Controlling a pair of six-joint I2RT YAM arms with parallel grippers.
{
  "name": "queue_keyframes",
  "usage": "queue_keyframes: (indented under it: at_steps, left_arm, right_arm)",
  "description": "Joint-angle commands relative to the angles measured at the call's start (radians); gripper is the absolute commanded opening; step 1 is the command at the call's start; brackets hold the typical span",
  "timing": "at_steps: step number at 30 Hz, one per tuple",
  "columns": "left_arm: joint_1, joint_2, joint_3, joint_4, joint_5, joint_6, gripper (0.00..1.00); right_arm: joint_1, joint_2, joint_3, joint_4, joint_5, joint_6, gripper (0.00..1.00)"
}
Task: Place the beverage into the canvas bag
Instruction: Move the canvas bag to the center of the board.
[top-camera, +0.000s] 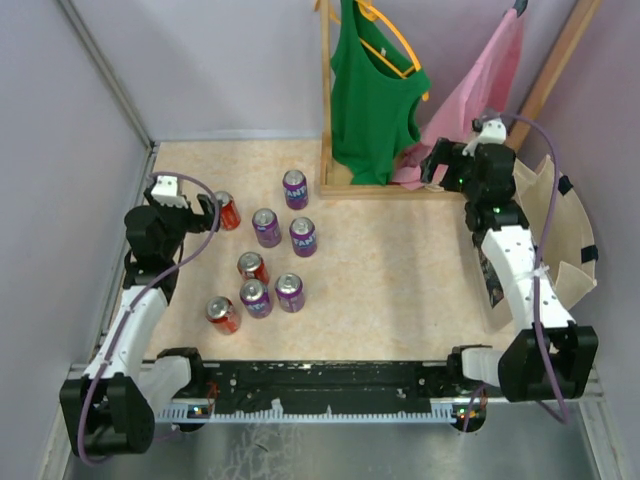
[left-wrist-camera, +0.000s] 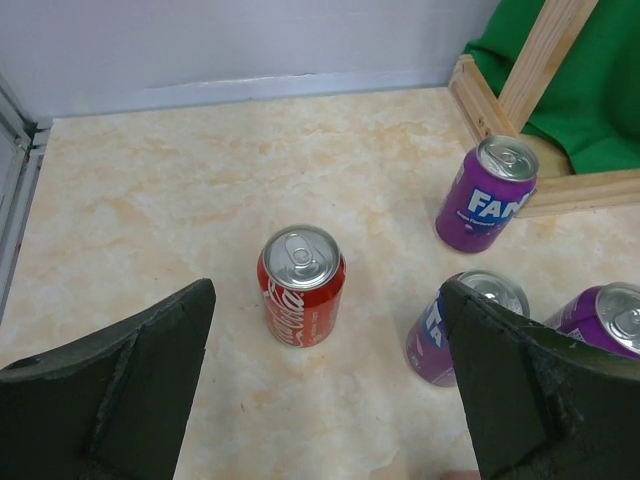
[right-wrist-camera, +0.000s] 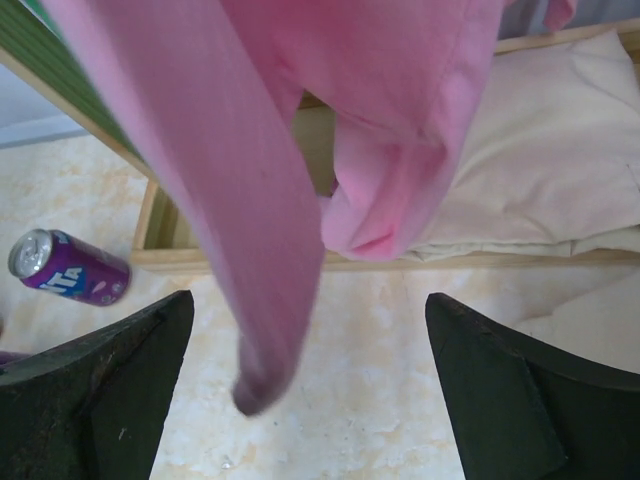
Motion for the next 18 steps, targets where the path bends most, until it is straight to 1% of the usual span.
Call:
queue_keyframes:
  at_steps: [1,3,6,7,10,15,18]
  left_arm:
    - [-0.008,0.019,0.064,-0.090,0.055,0.031,1.00]
    - [-0.007,0.025,0.070,-0.095,0.055,0.035,1.00]
    - [-0.007,0.027,0.066,-0.096,0.050,0.038,1.00]
    - [-0.008,0.027,0.062,-0.097,0.051,0.041,1.00]
    - [-0.008,0.025,0.050,-0.103,0.059,0.044,1.00]
    - [-0.008,0.021,0.045,-0.117,0.100,0.042,1.00]
    - [-0.008,0.025,0.049,-0.121,0.122,0.041,1.00]
  right_arm:
    - [0.010,0.032,0.208,-0.251,0.010,0.024,0.98]
    - [0.008,0.067,0.316,-0.363,0.065,0.022,0.93]
    - [0.009,0.117,0.461,-0.530,0.128,0.010,0.80]
    - [0.009,0.120,0.499,-0.566,0.153,0.008,0.77]
    - [0.009,0.109,0.567,-0.664,0.251,0.006,0.75]
    - [-0.003,0.134,0.666,-0.846,0.441,-0.057,0.75]
    - [-0.045,0.141,0.683,-0.925,0.470,-0.074,0.76]
